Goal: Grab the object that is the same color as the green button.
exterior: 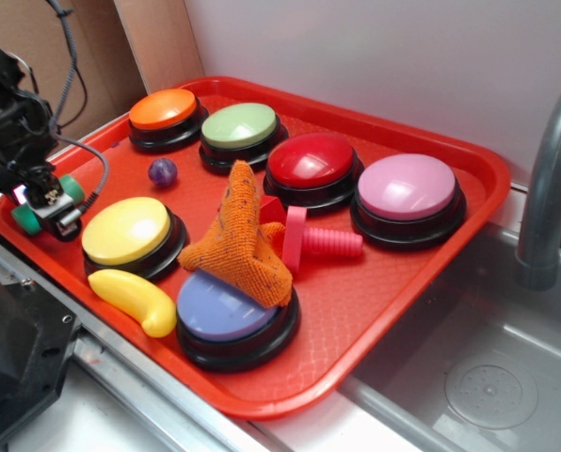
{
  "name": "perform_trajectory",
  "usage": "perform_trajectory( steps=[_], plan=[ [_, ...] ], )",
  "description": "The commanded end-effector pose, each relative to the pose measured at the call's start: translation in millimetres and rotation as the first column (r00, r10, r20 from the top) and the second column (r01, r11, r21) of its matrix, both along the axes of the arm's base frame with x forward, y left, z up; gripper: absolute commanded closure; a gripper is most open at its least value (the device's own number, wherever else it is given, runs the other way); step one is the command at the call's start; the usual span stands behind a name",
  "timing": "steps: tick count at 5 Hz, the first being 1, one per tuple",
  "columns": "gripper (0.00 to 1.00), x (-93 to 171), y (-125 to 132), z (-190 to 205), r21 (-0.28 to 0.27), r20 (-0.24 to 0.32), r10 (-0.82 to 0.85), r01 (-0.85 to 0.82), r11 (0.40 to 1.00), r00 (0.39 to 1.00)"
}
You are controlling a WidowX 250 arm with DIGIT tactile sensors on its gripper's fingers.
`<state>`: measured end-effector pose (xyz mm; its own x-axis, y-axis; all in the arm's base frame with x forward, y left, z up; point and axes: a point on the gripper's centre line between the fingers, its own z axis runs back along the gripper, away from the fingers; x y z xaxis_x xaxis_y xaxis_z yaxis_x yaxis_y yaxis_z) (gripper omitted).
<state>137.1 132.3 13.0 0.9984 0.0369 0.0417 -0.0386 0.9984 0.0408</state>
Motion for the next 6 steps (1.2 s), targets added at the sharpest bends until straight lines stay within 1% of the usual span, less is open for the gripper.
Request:
perform_trajectory(
  steps=[1, 2, 3, 4, 6],
  plan=[
    [1.00, 7.7, 8.9, -0.1, 0.024, 0.027, 0.039, -0.040, 0.999, 0.999],
    [1.00, 7.5, 9.7, 10.8, 0.014, 0.033, 0.143, -0.143, 0.990, 0.989],
    [1.00, 16.2, 1.1, 28.3, 0.034, 0.000, 0.251, -0.251, 0.967, 0.968],
    [1.00, 37.1, -24.9, 65.0, -0.019, 0.040, 0.305, -0.305, 0.952, 0.951],
    [1.00, 68.7, -80.4, 137.9, -0.204, 0.125, 0.345, -0.316, 0.926, 0.930]
  ],
)
